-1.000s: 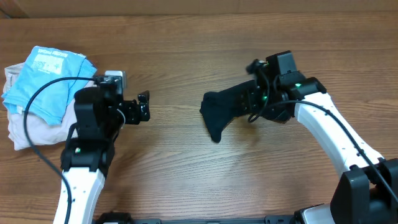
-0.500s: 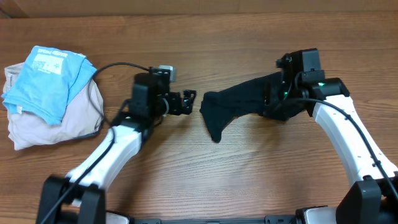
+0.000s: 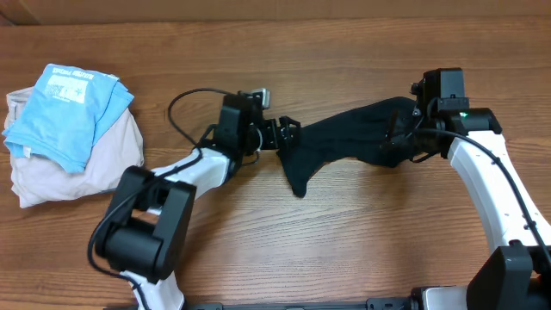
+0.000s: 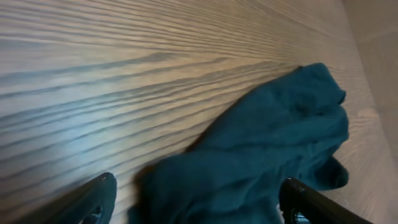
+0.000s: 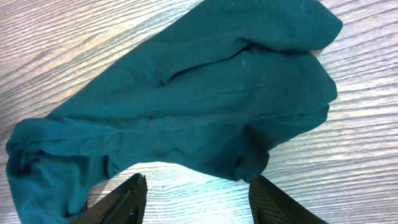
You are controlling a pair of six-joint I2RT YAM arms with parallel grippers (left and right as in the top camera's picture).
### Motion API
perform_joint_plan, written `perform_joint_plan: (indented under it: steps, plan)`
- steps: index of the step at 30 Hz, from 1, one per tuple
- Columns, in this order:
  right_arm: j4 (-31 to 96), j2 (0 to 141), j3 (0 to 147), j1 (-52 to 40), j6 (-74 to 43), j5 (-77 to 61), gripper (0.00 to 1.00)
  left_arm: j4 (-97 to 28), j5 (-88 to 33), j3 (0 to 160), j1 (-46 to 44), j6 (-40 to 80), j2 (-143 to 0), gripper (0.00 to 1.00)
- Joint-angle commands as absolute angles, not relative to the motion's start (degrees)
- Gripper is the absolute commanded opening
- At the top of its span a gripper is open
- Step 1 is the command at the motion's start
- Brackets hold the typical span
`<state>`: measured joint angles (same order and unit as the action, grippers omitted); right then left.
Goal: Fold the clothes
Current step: 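Reach the left gripper to the black shirt and grasp its edge, then lift the shirt with the left gripper and shake it out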
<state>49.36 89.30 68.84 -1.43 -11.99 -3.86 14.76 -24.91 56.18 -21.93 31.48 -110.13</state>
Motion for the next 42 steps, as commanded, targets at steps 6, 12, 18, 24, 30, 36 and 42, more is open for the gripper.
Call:
perform_joint_plan:
  steps: [6,12,18,24,30,36,42]
  plan:
    - [49.5,88.0,70.3,-1.2,-12.3,-2.6,0.57,12.2,-26.7,59.7,-23.4,33.7,-114.9,0.55]
    - [49.4,88.0,70.3,-1.2,-12.3,-2.4,0.57,10.8,-27.1,59.8,-23.4,33.7,-115.0,0.41]
    - [49.4,88.0,70.3,-1.2,-12.3,-2.4,0.57,10.8,-27.0,60.0,-23.2,33.6,-115.0,0.24]
    - [49.4,88.0,70.3,-1.2,-12.3,-2.4,0.57,11.0,-26.9,60.6,-23.2,33.1,-114.7,0.04]
    - [49.2,88.0,70.3,0.1,-12.3,-2.6,0.58,8.6,-26.8,67.2,-23.0,28.3,-110.4,0.04]
    - [48.7,88.1,70.2,1.4,-11.9,-2.6,0.68,-8.3,-23.3,83.8,-22.6,19.3,-102.2,0.04]
    - [47.7,89.4,70.1,1.2,-9.1,-4.4,0.67,-20.9,-18.9,95.5,-23.2,13.1,-96.8,0.04]
